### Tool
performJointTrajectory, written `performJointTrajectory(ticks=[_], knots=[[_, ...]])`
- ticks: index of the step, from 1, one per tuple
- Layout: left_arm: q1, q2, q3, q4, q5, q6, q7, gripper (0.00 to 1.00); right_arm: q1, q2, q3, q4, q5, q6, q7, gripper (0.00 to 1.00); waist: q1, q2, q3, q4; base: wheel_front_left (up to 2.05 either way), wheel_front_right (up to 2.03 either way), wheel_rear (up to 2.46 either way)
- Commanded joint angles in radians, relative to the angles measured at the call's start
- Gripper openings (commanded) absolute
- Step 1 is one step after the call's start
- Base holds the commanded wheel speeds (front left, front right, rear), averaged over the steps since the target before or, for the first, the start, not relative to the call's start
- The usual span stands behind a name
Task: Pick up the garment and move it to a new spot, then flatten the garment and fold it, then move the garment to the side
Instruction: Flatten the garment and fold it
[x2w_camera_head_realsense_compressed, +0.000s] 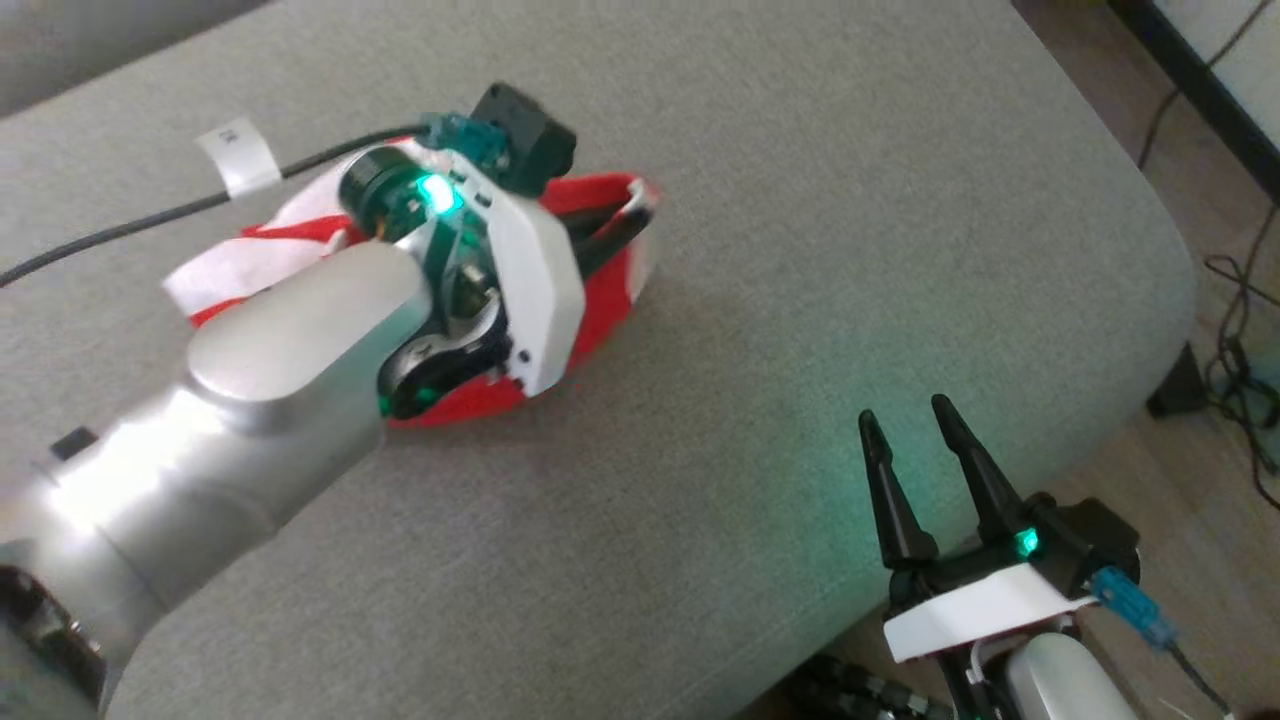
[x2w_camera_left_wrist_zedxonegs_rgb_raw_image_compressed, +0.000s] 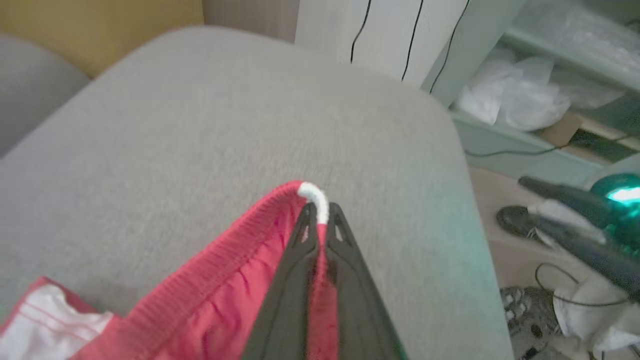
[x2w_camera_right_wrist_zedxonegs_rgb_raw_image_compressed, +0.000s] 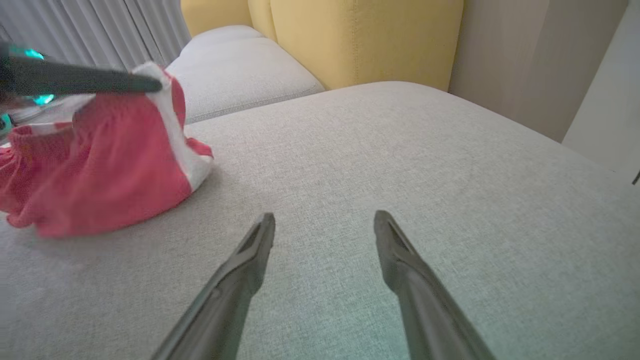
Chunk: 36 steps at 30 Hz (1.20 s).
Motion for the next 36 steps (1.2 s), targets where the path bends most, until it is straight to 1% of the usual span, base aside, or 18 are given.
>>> performJointTrajectory(ticks=[1,5,9,13,16,19,20,24,27,31,36], knots=[[-0.093,-0.010,0.045,-0.039,-0.023,0.002,-0.052,0.00,-0.013,-0.006,0.020,-0.019,-0.017,-0.001,-0.004,1.00,-0.0001,0.0000,-0.047,0.033,0.00,0.00,0.00],[-0.148,-0.033,0.054,-0.040,-0.062,0.002,-0.146,0.00,0.005,-0.006,0.016,-0.009,-0.055,-0.001,-0.004,1.00,-0.0001,0.0000,-0.129,0.089,0.00,0.00,0.00],[-0.191,-0.053,0.087,-0.033,-0.114,0.002,-0.229,0.00,0.033,-0.006,0.001,-0.003,-0.090,-0.001,-0.004,1.00,-0.0001,0.0000,-0.202,0.159,0.00,0.00,0.00],[-0.204,-0.049,0.121,-0.064,-0.181,0.002,-0.288,0.00,0.063,-0.006,-0.016,-0.001,-0.114,-0.001,-0.004,1.00,-0.0001,0.0000,-0.257,0.247,0.00,0.00,0.00],[-0.181,-0.023,0.129,-0.096,-0.216,0.002,-0.321,0.00,0.079,-0.006,-0.021,0.002,-0.125,-0.001,-0.004,1.00,-0.0001,0.0000,-0.283,0.316,0.00,0.00,0.00],[-0.112,0.018,0.108,-0.129,-0.228,0.002,-0.343,0.00,0.092,-0.006,-0.026,0.000,-0.129,-0.001,-0.004,1.00,-0.0001,0.0000,-0.295,0.384,0.00,0.00,0.00],[-0.112,0.018,0.108,-0.129,-0.228,0.002,-0.343,0.00,0.092,-0.006,-0.026,0.000,-0.129,-0.001,-0.004,1.00,-0.0001,0.0000,-0.295,0.384,0.00,0.00,0.00],[0.024,0.080,0.084,-0.150,-0.232,0.003,-0.385,0.00,0.098,-0.006,-0.028,-0.005,-0.129,-0.001,-0.004,1.00,-0.0001,0.0000,-0.281,0.468,0.00,0.00,0.00],[0.134,0.119,0.075,-0.145,-0.237,0.011,-0.433,0.00,0.101,-0.006,-0.029,0.000,-0.125,-0.001,-0.004,1.00,-0.0001,0.0000,-0.265,0.518,0.00,0.00,0.00],[0.239,0.160,0.069,-0.124,-0.233,0.019,-0.493,0.00,0.096,-0.006,-0.042,0.004,-0.124,-0.001,-0.004,1.00,-0.0001,0.0000,-0.236,0.566,0.00,0.00,0.00],[0.292,0.188,0.077,-0.085,-0.230,0.020,-0.548,0.00,0.074,-0.006,-0.072,0.022,-0.118,-0.001,-0.004,1.00,-0.0001,0.0000,-0.209,0.601,0.00,0.00,0.00]])
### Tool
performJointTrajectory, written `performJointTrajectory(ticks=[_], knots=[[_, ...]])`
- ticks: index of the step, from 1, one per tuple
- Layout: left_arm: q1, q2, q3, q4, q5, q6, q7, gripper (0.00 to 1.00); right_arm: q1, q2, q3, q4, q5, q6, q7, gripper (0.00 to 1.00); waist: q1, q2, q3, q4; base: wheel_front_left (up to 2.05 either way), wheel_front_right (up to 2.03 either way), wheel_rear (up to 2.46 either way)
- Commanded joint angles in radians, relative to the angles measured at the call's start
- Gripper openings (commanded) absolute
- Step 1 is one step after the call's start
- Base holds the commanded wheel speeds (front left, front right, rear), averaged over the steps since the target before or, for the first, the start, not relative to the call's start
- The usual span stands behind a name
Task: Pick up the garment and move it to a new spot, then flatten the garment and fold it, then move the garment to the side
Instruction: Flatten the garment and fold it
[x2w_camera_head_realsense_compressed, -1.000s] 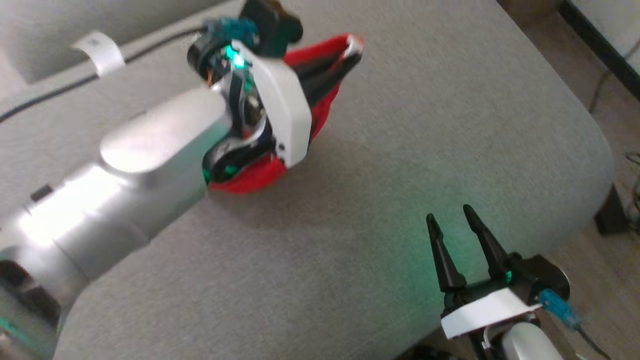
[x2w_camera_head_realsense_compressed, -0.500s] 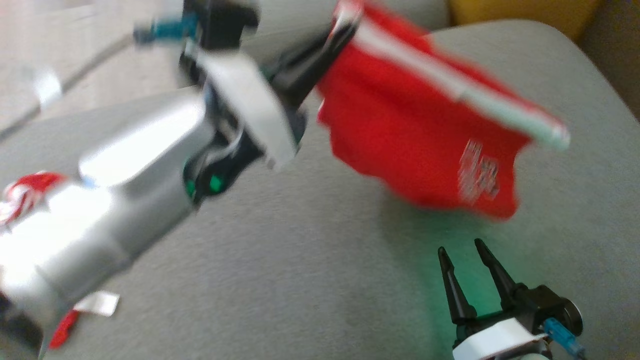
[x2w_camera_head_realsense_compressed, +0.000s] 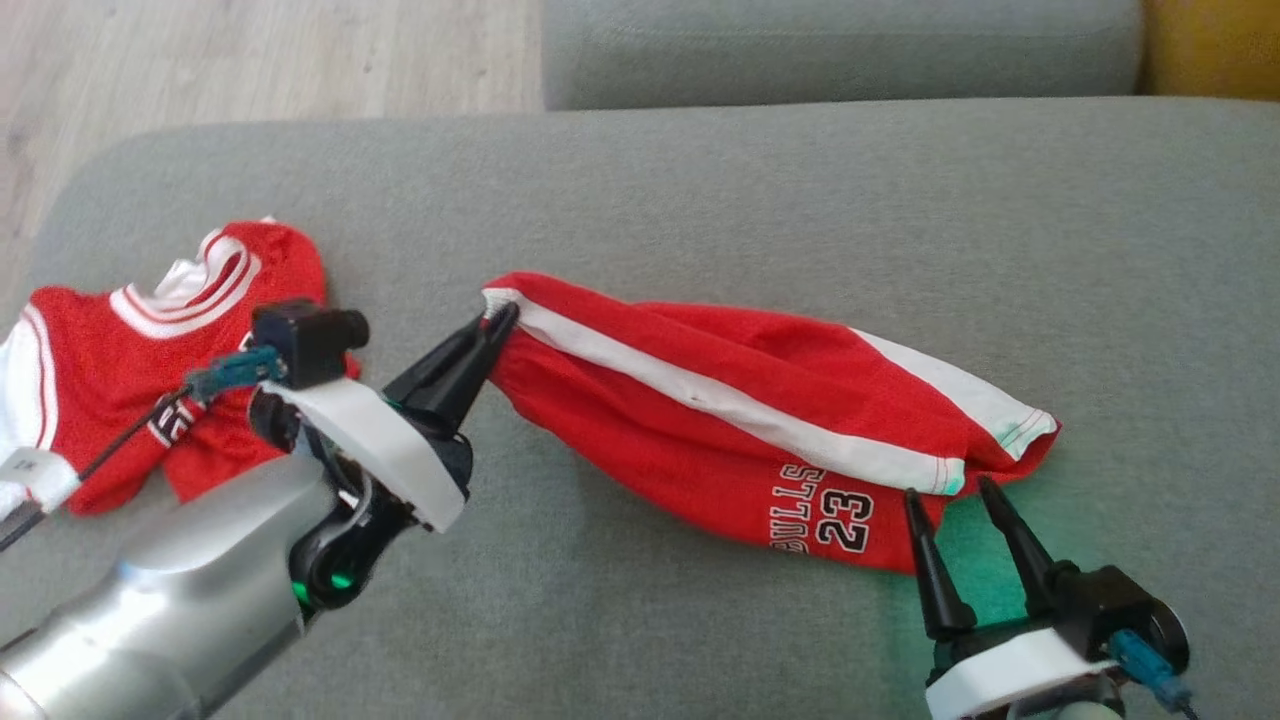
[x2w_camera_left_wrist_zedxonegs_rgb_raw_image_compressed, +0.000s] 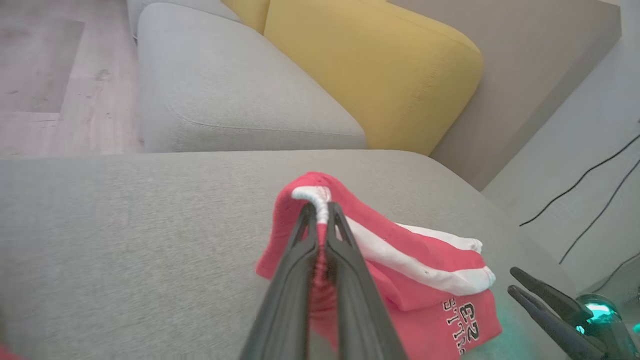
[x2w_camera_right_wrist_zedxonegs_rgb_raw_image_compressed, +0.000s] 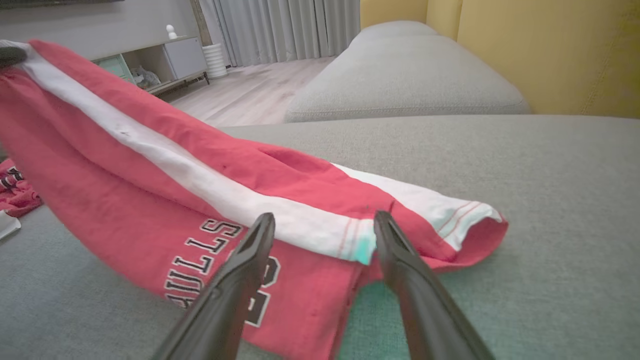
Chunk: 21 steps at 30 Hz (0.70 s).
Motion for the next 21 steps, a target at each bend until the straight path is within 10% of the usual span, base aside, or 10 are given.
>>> performJointTrajectory(ticks=[1,14,21], knots=[[-0.037,0.035,0.054,-0.008,0.002,0.001,-0.016,0.00,-0.037,-0.005,0.016,-0.022,-0.002,-0.001,-0.004,1.00,0.0000,0.0000,0.017,0.017,0.00,0.00,0.00],[-0.047,0.034,0.071,0.009,0.003,-0.008,-0.032,0.00,-0.105,-0.005,0.043,0.095,-0.023,-0.001,-0.004,0.98,0.0000,0.0000,0.034,0.022,0.00,0.00,0.00],[-0.062,0.029,0.070,0.018,0.008,-0.010,-0.030,0.00,-0.120,-0.005,0.047,0.054,-0.021,-0.001,-0.004,0.01,0.0000,0.0000,0.043,0.013,0.00,0.00,0.00]])
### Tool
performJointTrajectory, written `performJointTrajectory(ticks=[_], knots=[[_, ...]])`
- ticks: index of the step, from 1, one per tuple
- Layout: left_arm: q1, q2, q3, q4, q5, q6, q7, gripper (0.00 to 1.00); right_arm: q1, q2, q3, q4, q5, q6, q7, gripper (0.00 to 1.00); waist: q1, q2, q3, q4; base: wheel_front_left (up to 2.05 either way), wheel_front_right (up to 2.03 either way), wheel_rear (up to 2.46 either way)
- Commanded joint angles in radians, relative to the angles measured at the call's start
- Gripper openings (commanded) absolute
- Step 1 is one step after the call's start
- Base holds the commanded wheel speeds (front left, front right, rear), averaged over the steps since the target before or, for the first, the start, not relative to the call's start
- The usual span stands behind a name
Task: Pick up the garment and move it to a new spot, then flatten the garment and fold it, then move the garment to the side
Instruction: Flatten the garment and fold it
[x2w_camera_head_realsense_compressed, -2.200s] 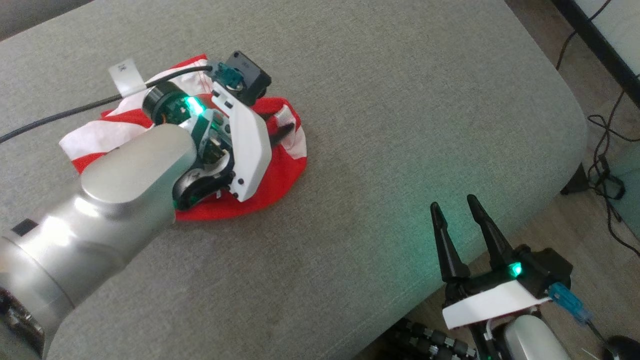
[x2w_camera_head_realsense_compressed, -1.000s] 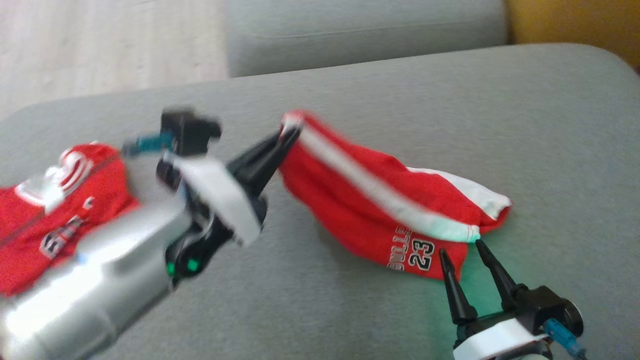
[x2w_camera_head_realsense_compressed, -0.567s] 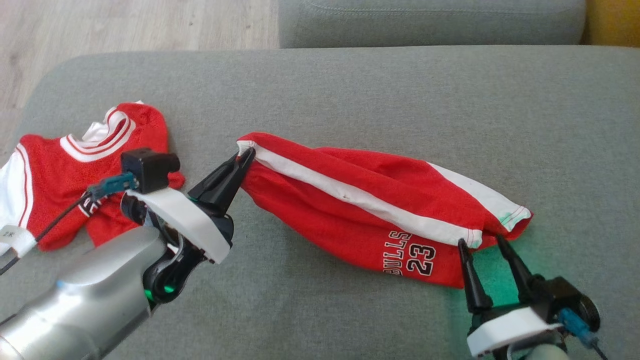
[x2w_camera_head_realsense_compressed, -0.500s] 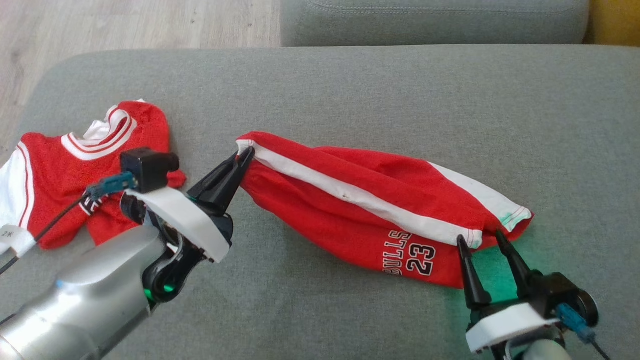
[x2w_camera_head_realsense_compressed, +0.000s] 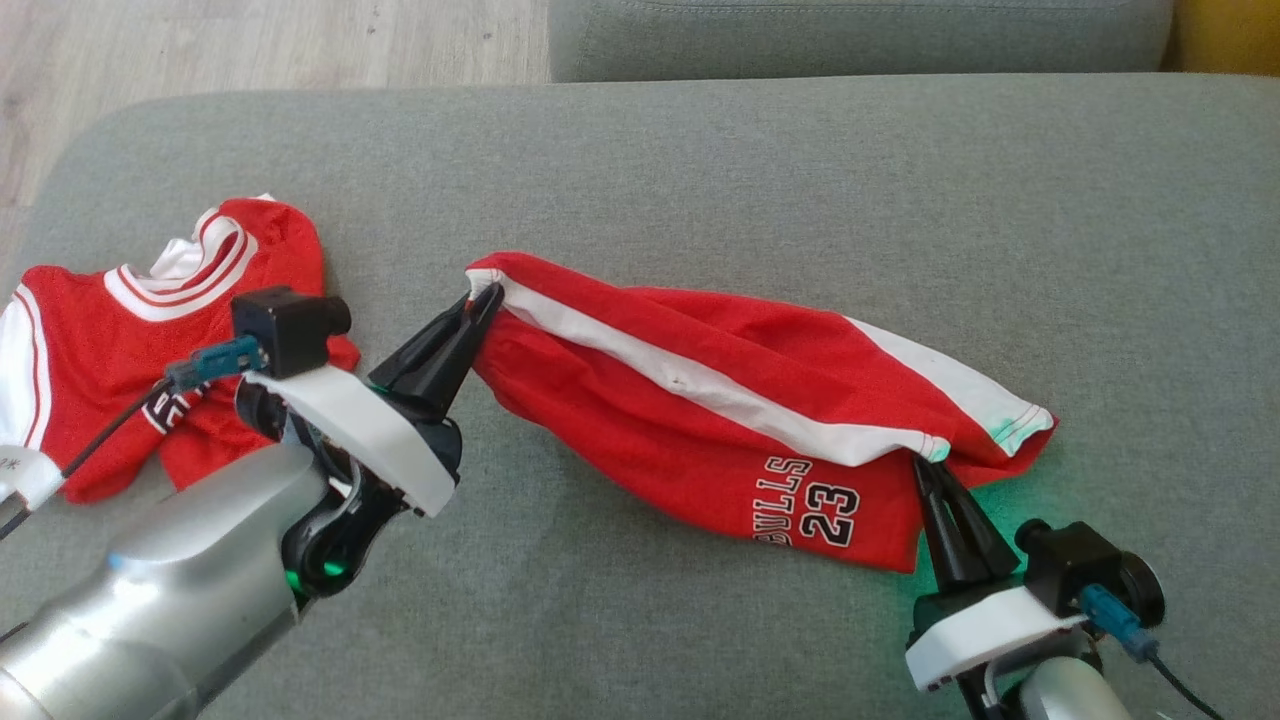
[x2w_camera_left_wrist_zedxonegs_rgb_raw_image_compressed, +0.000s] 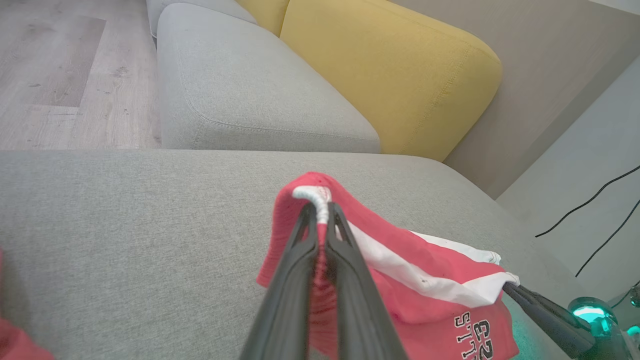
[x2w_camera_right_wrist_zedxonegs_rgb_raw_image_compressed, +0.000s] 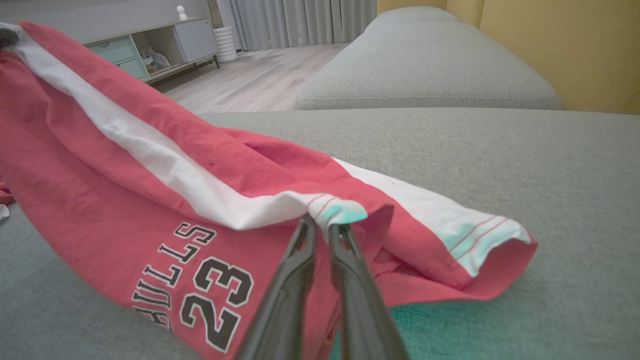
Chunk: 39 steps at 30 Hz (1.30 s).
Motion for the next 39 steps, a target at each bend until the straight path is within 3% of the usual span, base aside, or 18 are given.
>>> performJointTrajectory(ticks=[1,10,16,21,28,33,39], knots=[[-0.057,0.028,0.050,-0.004,0.008,-0.001,-0.005,0.00,-0.025,-0.005,0.025,-0.036,0.001,-0.001,-0.004,0.00,-0.0001,0.0000,-0.001,-0.002,0.00,0.00,0.00],[-0.108,0.020,0.068,-0.017,0.053,-0.004,-0.024,0.00,-0.073,-0.005,-0.020,-0.133,-0.011,-0.001,-0.004,0.00,-0.0001,0.0000,0.016,-0.009,0.00,0.00,0.00],[-0.231,-0.010,0.090,-0.015,0.163,-0.006,-0.039,0.00,-0.270,-0.005,-0.120,-0.237,-0.032,-0.001,-0.004,0.00,-0.0001,0.0000,0.075,-0.035,0.00,0.00,0.00],[-0.435,-0.102,0.152,0.053,0.316,-0.005,-0.048,0.00,-0.602,-0.076,-0.272,-0.257,-0.100,-0.001,-0.004,0.00,-0.0001,0.0000,0.165,-0.052,0.00,0.00,0.00],[-0.537,-0.238,0.428,0.049,0.514,-0.004,-0.049,0.00,-0.891,-0.192,-0.334,-0.304,-0.122,-0.001,-0.004,0.00,-0.0001,0.0000,0.220,-0.073,0.00,0.00,0.00],[-0.393,-0.272,0.545,-0.020,0.617,-0.007,-0.049,0.00,-0.827,-0.194,-0.310,-0.338,-0.132,-0.001,-0.004,0.00,-0.0001,0.0000,0.206,-0.078,0.00,0.00,0.00],[-0.094,-0.267,0.568,-0.090,0.676,-0.007,-0.049,0.00,-0.537,-0.135,-0.300,-0.348,-0.126,-0.001,-0.004,0.00,-0.0001,0.0000,0.171,-0.072,0.00,0.00,0.00]])
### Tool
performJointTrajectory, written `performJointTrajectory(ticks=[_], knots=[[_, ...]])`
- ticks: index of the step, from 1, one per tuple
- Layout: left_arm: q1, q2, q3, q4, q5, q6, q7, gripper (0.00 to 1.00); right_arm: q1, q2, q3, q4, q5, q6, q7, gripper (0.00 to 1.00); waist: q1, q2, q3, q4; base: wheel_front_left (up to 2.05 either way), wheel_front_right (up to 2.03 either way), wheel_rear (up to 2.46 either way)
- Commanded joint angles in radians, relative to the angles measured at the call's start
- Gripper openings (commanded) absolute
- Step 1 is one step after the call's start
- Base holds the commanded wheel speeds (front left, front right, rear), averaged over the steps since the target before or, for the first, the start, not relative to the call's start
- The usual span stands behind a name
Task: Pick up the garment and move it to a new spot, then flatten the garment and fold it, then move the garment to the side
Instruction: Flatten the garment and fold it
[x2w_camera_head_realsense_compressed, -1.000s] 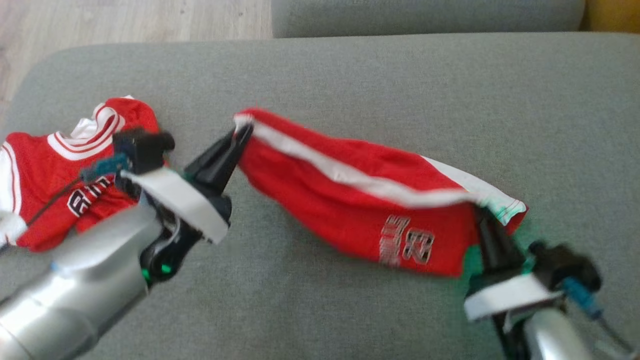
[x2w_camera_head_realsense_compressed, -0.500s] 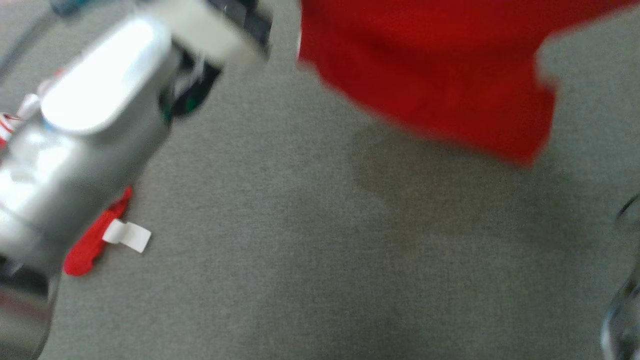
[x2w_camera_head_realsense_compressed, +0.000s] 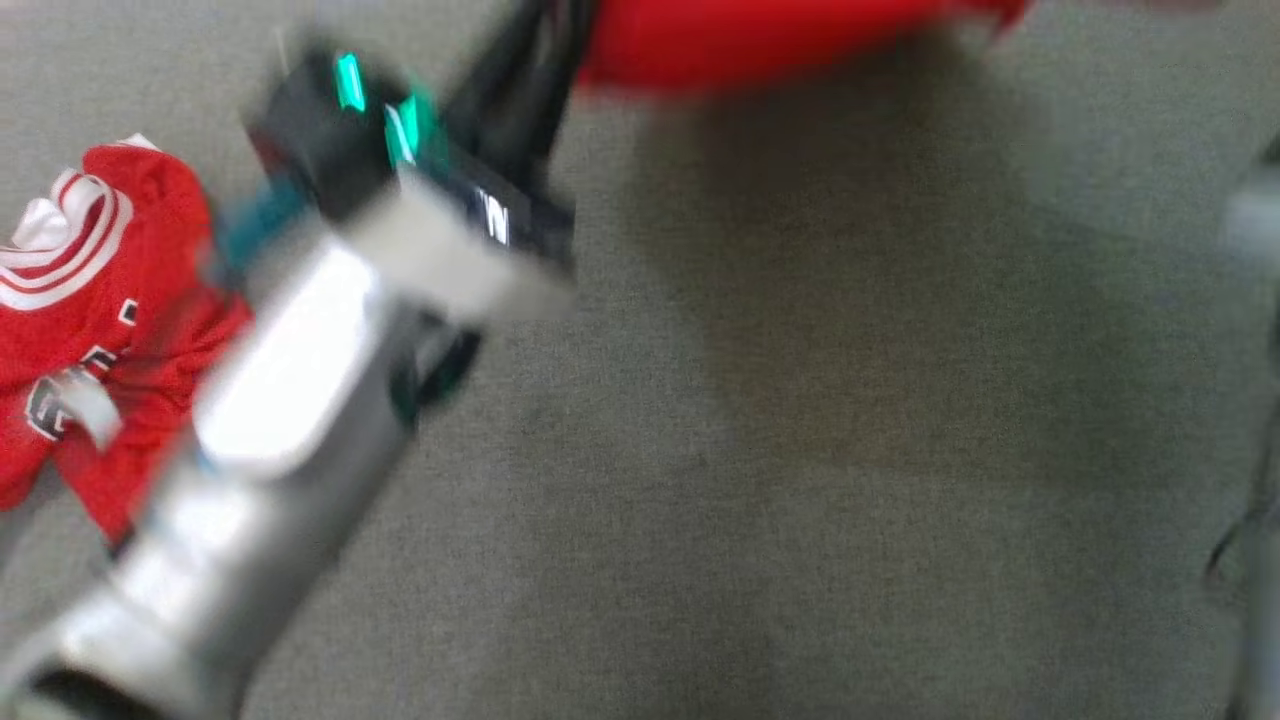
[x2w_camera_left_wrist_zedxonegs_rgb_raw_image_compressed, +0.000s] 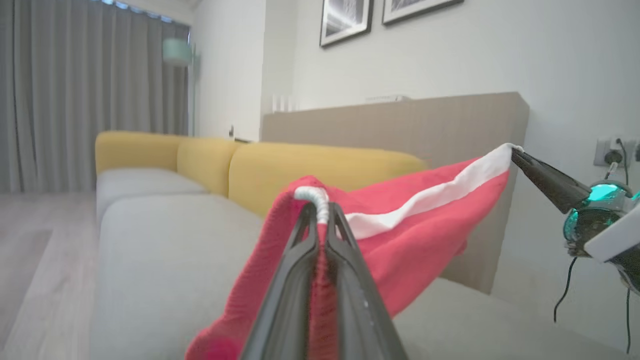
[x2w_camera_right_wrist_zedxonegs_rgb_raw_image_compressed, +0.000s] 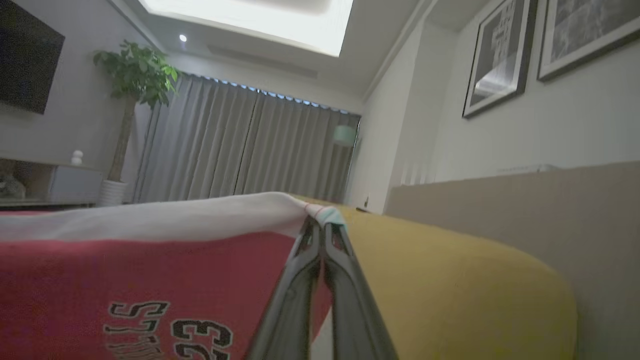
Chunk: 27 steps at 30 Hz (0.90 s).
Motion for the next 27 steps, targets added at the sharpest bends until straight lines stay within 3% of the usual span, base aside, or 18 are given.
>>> performJointTrajectory(ticks=[1,11,22,27], knots=[[0.022,0.032,0.042,-0.038,0.017,-0.005,-0.004,0.00,0.041,0.019,0.018,-0.038,0.007,-0.001,-0.001,0.00,0.0001,0.0000,-0.011,0.001,0.00,0.00,0.00],[0.507,0.040,0.053,-0.094,0.132,-0.005,-0.004,0.00,0.503,0.112,-0.001,-0.136,0.089,-0.001,-0.001,0.00,0.0001,0.0000,-0.074,-0.025,0.00,0.00,0.00],[0.744,0.059,0.050,-0.170,0.152,-0.005,-0.004,0.00,0.780,0.118,-0.036,-0.380,0.140,-0.001,0.090,0.00,0.0001,0.0000,-0.140,-0.075,0.00,0.00,0.00],[0.800,0.043,0.077,-0.215,0.145,-0.005,-0.004,0.00,0.821,0.104,-0.016,-0.436,0.151,-0.001,0.141,0.00,0.0001,0.0000,-0.176,-0.075,0.00,0.00,0.00]])
